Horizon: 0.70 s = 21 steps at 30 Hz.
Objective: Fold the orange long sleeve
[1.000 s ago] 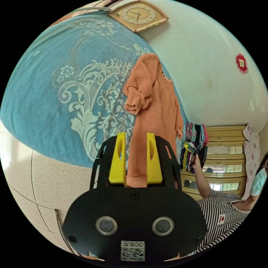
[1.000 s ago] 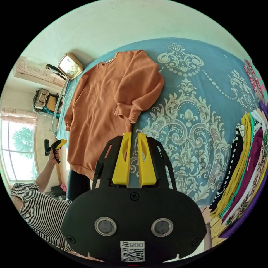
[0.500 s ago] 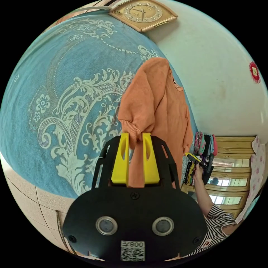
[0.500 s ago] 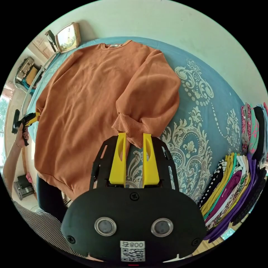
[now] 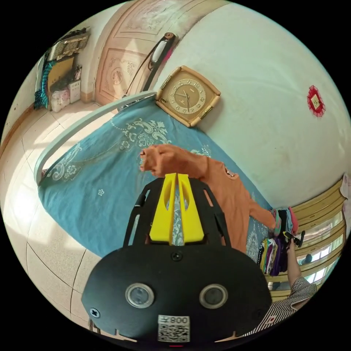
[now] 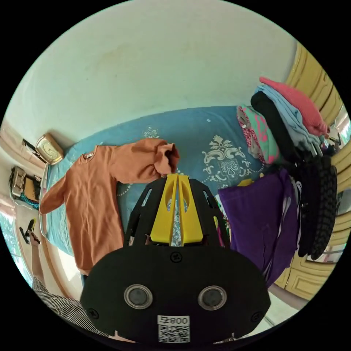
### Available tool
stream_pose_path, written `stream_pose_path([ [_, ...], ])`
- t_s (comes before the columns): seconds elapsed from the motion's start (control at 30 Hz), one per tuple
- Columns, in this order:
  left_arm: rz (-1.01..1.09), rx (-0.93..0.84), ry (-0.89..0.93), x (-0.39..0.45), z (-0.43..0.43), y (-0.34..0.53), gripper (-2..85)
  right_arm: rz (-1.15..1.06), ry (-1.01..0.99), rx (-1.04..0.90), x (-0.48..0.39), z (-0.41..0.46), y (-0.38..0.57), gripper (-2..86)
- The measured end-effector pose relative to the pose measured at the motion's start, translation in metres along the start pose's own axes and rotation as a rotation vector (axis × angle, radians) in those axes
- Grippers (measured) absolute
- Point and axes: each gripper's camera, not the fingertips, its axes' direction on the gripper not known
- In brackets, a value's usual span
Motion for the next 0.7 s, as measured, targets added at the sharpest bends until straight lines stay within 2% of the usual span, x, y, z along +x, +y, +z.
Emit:
stream_pose_path([
  [0.13, -0.015, -0.197, 0.118, -0.018, 0.039, 0.107, 6.7, -0.057, -0.134, -0.082, -0.011, 0.039, 0.083, 2.0],
  [0.27, -0.154, -0.393, 0.325, -0.047, 0.067, 0.24, 10.4, -0.149, -0.383, -0.289, -0.054, 0.101, 0.214, 5.6],
  [0.4, -0.221, -0.511, 0.402, -0.058, 0.074, 0.333, 12.8, -0.058, -0.574, -0.43, -0.063, 0.14, 0.32, 7.5],
  [0.5, -0.239, -0.558, 0.439, -0.06, 0.074, 0.375, 13.7, 0.014, -0.608, -0.491, -0.054, 0.154, 0.367, 8.3],
  [0.7, -0.23, -0.603, 0.527, -0.049, 0.072, 0.425, 12.7, 0.148, -0.761, -0.488, -0.041, 0.161, 0.427, 11.0],
])
